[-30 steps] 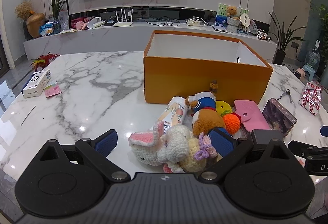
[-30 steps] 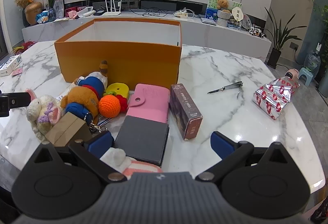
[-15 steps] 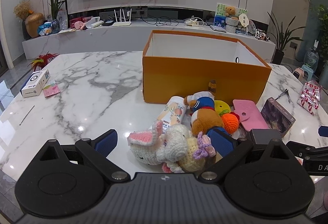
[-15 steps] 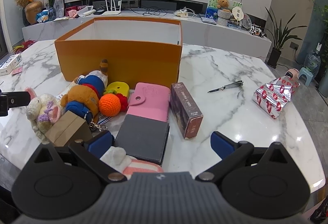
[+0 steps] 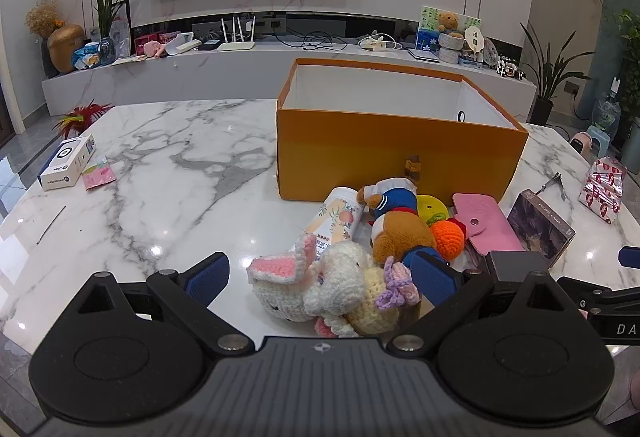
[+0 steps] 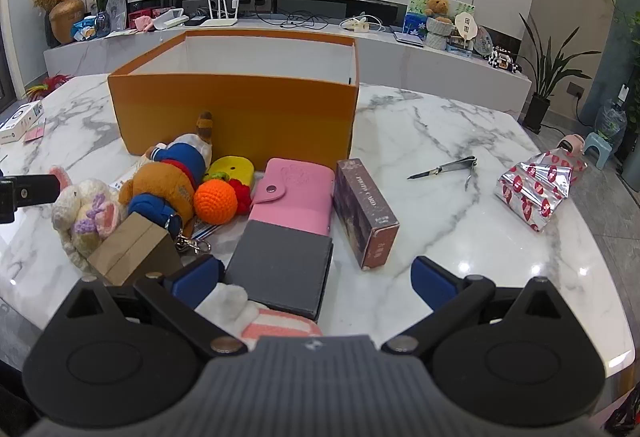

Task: Organize objects
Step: 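Approach the toy pile with both grippers open, then grasp the white knitted bunny with left gripper while right grasps pink-striped plush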

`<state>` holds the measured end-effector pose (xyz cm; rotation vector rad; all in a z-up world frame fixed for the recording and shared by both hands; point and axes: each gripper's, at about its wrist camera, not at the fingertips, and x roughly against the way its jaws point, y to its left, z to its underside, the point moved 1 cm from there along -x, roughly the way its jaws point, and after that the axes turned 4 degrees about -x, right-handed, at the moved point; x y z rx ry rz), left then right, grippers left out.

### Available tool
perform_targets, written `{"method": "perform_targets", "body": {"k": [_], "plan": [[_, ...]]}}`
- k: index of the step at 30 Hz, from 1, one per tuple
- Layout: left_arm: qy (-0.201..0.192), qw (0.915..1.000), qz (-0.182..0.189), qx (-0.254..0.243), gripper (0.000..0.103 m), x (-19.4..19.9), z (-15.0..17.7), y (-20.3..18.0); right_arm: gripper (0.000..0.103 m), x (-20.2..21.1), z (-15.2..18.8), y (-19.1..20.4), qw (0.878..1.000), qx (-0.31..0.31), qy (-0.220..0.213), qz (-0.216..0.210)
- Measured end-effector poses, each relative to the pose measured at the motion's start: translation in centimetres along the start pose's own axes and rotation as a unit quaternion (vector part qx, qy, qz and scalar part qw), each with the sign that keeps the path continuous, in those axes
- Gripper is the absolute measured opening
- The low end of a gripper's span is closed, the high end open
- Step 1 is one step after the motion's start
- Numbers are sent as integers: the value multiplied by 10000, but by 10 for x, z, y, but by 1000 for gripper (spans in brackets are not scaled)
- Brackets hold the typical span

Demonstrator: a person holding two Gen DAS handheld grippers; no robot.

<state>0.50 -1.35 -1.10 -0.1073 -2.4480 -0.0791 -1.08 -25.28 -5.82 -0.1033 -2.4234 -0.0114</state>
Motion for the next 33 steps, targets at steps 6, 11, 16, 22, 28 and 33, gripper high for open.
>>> {"method": "perform_targets", "body": {"k": [6, 11, 16, 22, 28, 33], "plan": [[0, 10000, 5, 5, 103, 0, 0, 0, 102, 0, 0, 0, 10000, 3, 0, 1], [0, 10000, 2, -15, 103, -1, 1, 1, 102, 0, 0, 0, 10000, -10, 4, -11], [18, 9999, 84, -146, 103, -6, 4, 10, 102, 0, 2, -2, 9997, -69, 112, -199], [196, 9994, 293, -70, 103, -19, 10, 23, 102, 3, 5, -2, 9992, -14, 205, -345], [408, 9956, 615, 572, 103, -32, 12, 33, 102, 3, 6, -5, 9990, 19, 255, -366], [759, 9820, 709, 1578, 103, -47, 9, 43, 102, 3, 9, -1, 9987, 60, 320, -388]]}}
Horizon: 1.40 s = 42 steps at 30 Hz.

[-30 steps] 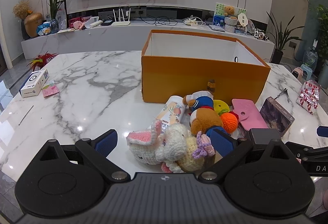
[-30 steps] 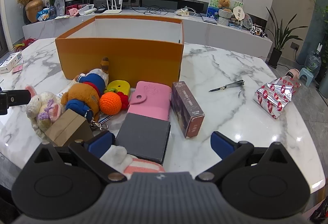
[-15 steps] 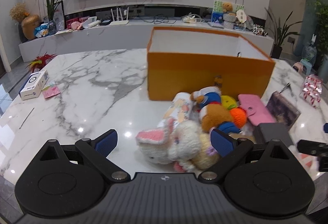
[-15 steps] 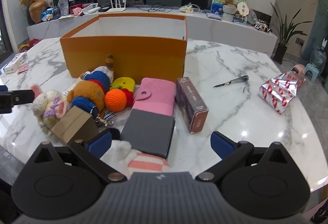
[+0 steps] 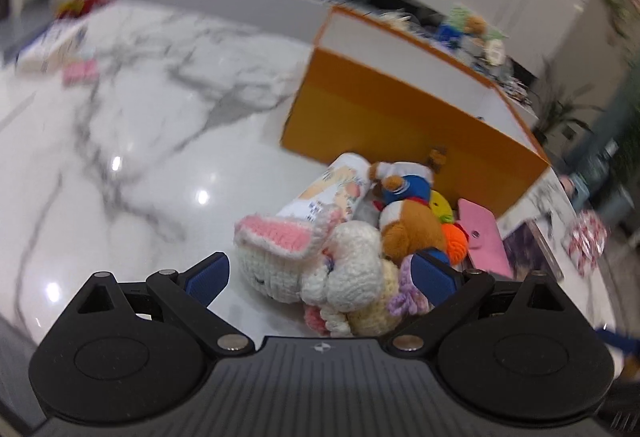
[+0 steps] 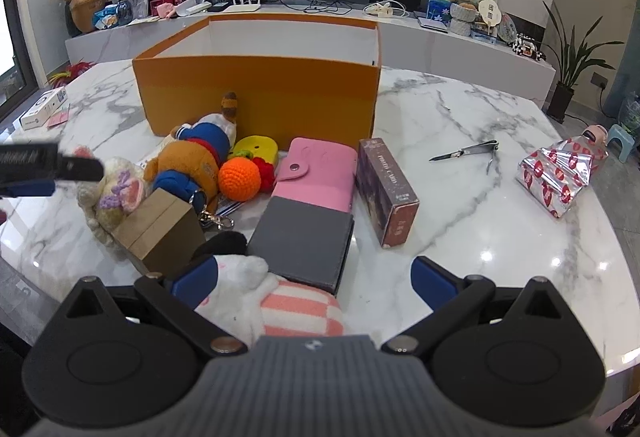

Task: Organize objects
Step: 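Grasp the white knitted bunny with left gripper while right grasps pink-striped plush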

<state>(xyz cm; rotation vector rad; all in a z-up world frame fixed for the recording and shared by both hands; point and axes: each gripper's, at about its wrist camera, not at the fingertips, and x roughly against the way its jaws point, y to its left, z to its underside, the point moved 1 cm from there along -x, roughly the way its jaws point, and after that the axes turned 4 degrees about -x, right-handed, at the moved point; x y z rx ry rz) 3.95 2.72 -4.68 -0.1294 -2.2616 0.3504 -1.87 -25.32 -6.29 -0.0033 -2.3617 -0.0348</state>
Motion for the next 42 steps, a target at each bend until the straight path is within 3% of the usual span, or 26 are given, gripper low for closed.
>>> {"method": "perform_targets", "body": {"k": [9, 15, 21, 24, 27, 28, 32, 35, 42], "plan": [[112, 9992, -262, 269, 103, -26, -2, -13, 102, -8, 16, 1, 9966, -762, 211, -239], [234, 9949, -305, 935, 103, -39, -4, 0, 102, -16, 19, 5, 9913, -1249, 269, -330], [409, 9898, -178, 1351, 103, -50, -2, 8, 102, -27, 27, 1, 9759, -2116, 297, -435], [357, 9903, -221, 1321, 103, -50, -1, 7, 102, -33, 27, 0, 9696, -2393, 301, -404], [325, 9900, -237, 1354, 103, -50, 0, 6, 102, -45, 33, 0, 9539, -2879, 563, -636], [311, 9899, -237, 1364, 103, -50, 0, 6, 102, -45, 35, 2, 9510, -2975, 460, -709], [281, 9900, -208, 1369, 103, -50, -1, 7, 102, -44, 36, 17, 9590, -2773, 347, -478], [246, 9896, -165, 1409, 102, -49, -1, 9, 102, -44, 36, 18, 9590, -2769, 289, -532], [225, 9877, 161, 1539, 81, -45, -2, 18, 94, -47, 36, 10, 9570, -2799, 268, -716]]}}
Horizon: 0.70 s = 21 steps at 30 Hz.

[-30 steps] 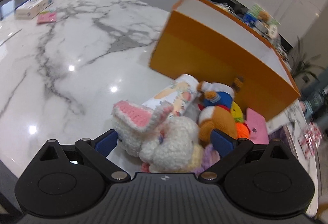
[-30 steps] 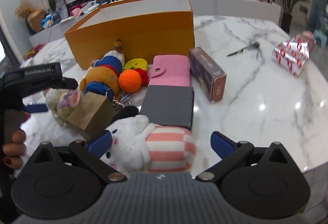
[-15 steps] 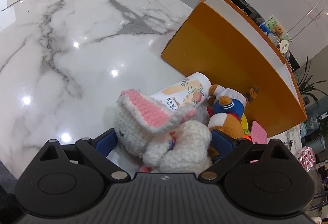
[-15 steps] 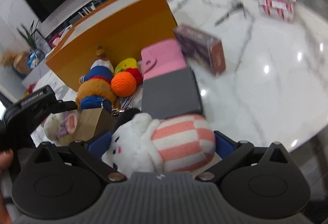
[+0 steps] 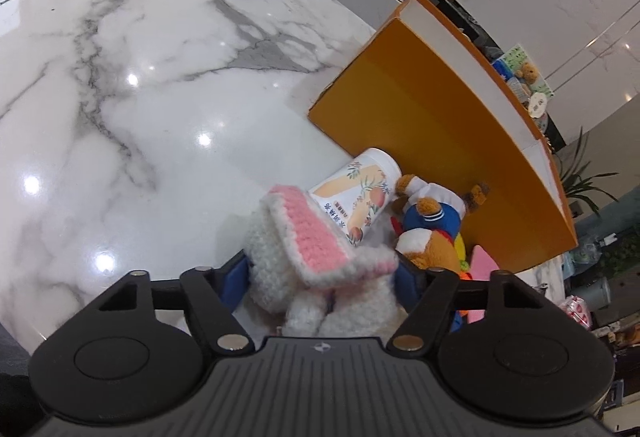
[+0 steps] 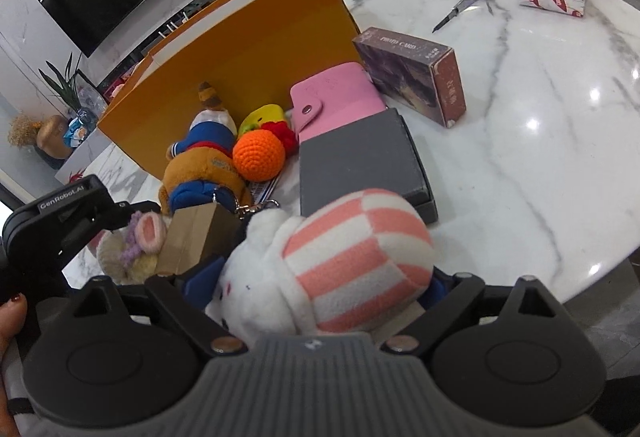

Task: Organize objects
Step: 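Grasp the white knitted bunny with left gripper while right grasps pink-striped plush, then carry both plush toys into the orange box and open both grippers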

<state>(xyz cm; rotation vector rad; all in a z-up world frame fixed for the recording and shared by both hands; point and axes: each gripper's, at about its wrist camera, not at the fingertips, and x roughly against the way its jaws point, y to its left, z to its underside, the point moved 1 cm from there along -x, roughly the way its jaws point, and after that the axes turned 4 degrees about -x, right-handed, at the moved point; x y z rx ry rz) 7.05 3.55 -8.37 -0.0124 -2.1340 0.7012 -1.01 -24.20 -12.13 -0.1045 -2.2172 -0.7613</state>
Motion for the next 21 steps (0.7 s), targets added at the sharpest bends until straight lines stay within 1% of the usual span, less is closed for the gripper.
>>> {"method": "perform_targets", "body": {"k": [8, 12, 17, 21], "plan": [[-31, 10000, -15, -75, 80, 7, 1, -2, 91, 8, -1, -3, 10000, -43, 63, -44], [-184, 9996, 31, -220, 79, 20, 1, -4, 91, 15, -3, -4, 9999, 25, -30, -98], [-294, 9990, 115, -303, 79, 31, 0, -5, 90, 22, -8, -7, 9998, -66, -90, -182], [-423, 9976, 89, -545, 79, 41, 0, -11, 90, 26, -9, -3, 9996, 29, -172, -220]]}}
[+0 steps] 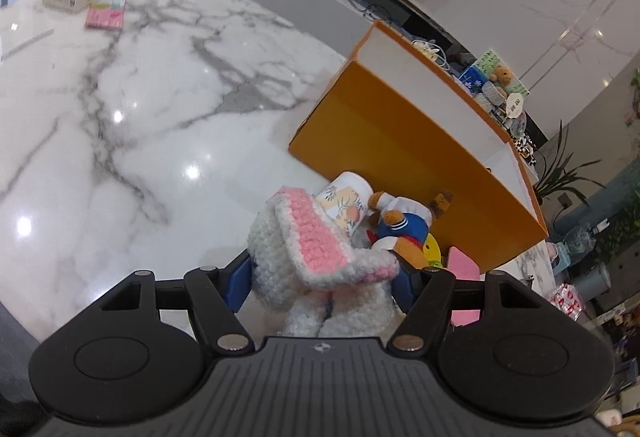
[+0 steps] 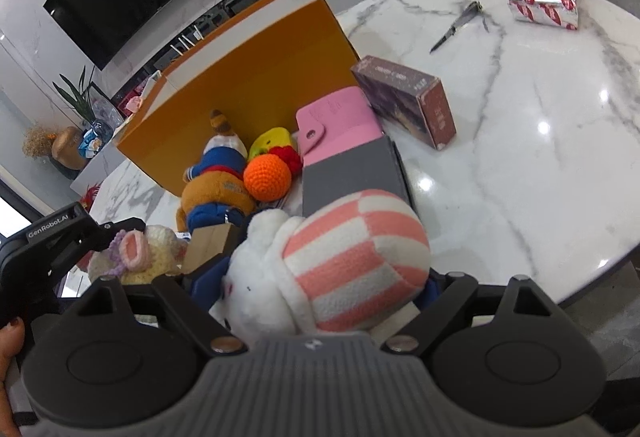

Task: Organize objects
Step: 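Carry both plush toys into the orange box and open both grippers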

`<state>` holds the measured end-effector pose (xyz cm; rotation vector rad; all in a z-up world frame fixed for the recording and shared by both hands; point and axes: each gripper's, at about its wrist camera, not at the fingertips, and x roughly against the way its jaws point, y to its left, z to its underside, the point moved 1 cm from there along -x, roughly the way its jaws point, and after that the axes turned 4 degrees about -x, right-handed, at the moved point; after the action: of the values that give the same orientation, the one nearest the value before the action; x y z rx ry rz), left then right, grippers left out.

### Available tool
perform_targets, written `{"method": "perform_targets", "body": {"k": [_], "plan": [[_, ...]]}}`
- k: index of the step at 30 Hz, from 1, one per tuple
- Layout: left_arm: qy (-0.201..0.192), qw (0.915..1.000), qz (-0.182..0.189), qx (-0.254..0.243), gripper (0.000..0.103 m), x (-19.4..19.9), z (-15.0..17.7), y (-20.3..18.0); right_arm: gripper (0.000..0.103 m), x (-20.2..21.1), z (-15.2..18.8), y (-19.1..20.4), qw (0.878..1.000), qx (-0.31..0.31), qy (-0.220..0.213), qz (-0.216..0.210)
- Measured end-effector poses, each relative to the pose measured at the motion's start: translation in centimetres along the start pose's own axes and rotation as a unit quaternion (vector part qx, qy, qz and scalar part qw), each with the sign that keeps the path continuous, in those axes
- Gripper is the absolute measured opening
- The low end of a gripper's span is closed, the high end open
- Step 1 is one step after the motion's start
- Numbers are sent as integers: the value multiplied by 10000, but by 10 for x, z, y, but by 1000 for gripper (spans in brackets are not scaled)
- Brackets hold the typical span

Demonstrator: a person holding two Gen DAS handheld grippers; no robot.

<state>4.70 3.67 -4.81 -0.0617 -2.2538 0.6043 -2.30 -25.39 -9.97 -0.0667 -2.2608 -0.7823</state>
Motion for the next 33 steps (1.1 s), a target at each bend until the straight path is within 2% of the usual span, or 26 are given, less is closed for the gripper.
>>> {"method": "perform_targets", "body": {"k": [7, 14, 19, 25, 33], "plan": [[-285, 9979, -164, -555, 79, 17, 0, -13, 90, 13, -7, 10, 9994, 221, -236, -135], [-460, 9955, -163, -812, 79, 28, -4, -23, 90, 27, -16, 17, 9977, 440, -501, -154], [-696, 9892, -268, -1264, 79, 39, -7, -41, 90, 29, -23, 27, 9960, 656, -588, -133], [-1091, 9780, -376, -1739, 79, 48, -17, -68, 90, 36, -46, 46, 9922, 898, -861, -126], [-1298, 9731, -253, -1889, 79, 43, -53, -99, 90, 36, -89, 69, 9880, 1019, -1141, -210]]}}
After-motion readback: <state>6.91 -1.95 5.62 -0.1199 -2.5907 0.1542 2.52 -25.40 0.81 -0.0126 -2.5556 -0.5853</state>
